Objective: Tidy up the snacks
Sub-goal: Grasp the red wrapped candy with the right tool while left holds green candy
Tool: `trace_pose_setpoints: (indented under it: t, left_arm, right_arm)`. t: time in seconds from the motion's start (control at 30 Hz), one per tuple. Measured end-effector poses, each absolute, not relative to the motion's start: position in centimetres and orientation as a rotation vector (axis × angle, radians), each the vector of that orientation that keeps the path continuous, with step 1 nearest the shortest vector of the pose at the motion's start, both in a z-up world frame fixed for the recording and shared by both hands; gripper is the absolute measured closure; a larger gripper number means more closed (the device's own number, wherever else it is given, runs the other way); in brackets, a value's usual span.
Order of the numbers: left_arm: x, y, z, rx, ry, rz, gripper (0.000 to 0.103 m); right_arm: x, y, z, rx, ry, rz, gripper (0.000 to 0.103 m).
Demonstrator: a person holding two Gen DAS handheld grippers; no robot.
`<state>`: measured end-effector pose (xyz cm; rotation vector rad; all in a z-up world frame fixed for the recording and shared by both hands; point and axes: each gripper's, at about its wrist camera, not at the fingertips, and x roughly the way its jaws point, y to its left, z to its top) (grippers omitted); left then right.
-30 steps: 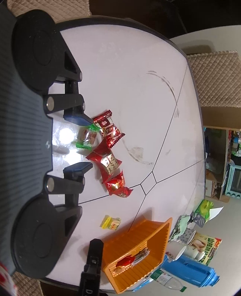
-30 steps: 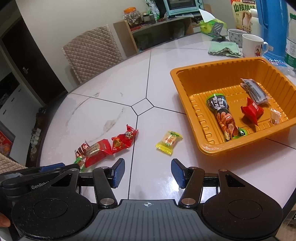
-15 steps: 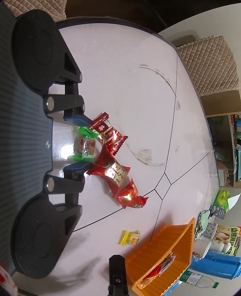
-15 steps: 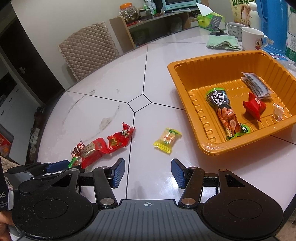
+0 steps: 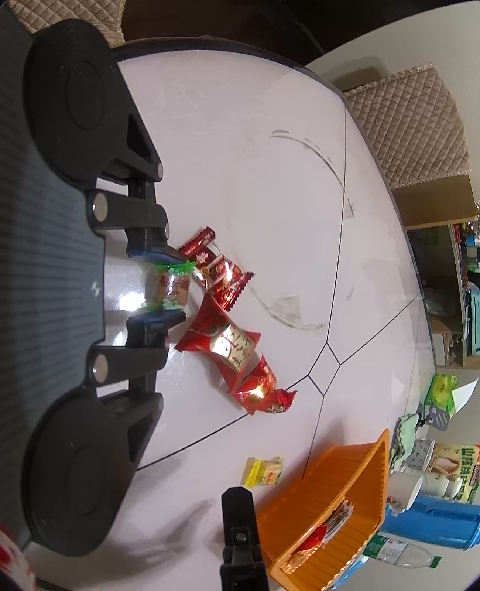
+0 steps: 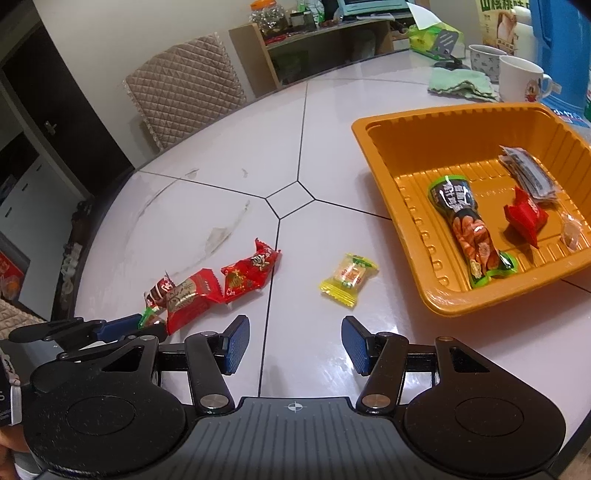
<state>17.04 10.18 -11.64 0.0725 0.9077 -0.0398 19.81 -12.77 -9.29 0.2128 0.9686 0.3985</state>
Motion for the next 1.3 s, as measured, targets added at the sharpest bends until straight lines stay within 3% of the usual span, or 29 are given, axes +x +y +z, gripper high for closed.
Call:
trace_pose_setpoints:
  t: [0.43, 0.57, 1.3]
  left_arm:
    - [16.9, 13.4, -9.1, -0.023, 0.861, 0.05, 0.08]
    - [17.3, 14.2, -8.7, -0.036, 0.853, 0.079, 0.08]
    - [18.2, 15.7, -8.4, -0.073, 0.855, 0.134, 0.08]
  right_arm:
    - [22.5, -10.6, -9.2, 0.181, 0.921, 0.469, 0.048]
    - [24.1, -9.7, -9.7, 0.185, 0.923, 0.478, 0.06]
    - [28.0, -8.8, -12.6, 0.261, 0.992, 0.456, 0.084]
